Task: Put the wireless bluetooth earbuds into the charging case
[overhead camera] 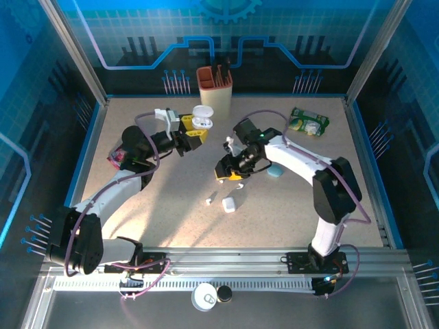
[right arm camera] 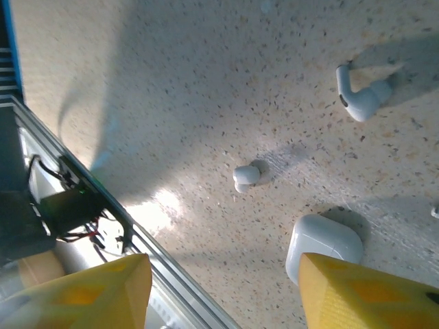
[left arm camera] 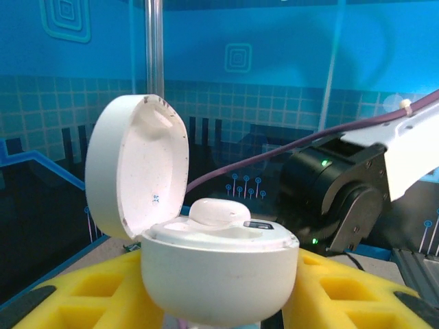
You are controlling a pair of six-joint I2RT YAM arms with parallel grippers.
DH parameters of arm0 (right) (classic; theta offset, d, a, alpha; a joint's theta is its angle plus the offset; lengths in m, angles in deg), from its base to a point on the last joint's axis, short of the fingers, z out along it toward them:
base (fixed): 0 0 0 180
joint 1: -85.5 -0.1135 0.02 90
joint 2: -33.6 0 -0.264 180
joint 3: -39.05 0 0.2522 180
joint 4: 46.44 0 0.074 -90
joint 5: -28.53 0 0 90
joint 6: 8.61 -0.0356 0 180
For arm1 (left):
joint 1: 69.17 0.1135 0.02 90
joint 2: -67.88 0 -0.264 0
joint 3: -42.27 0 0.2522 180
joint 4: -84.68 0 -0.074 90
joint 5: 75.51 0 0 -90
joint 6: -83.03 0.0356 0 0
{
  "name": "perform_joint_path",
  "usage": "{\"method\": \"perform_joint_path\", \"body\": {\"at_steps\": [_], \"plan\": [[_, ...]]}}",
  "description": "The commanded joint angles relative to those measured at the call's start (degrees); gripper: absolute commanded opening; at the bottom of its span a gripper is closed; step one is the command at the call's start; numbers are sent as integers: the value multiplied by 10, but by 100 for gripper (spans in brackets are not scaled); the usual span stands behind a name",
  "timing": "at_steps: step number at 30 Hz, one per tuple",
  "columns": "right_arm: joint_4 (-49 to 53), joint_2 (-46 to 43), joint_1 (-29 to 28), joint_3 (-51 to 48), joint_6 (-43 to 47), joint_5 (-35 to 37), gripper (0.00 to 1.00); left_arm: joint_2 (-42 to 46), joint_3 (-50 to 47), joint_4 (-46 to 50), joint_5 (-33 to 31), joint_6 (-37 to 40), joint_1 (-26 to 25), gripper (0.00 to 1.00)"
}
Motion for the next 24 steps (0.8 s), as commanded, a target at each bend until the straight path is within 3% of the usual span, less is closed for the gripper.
{"method": "perform_joint_path", "body": {"at_steps": [1, 8, 24], "plan": [[85, 46, -24, 49, 55, 24, 58, 6, -3, -37, -10, -10, 8, 45], [114, 114, -51, 98, 84, 56, 58, 8, -5, -48, -19, -19, 14, 45], [188, 209, -151, 205, 123, 224, 59, -14, 7, -134, -39, -65, 24, 45]]}}
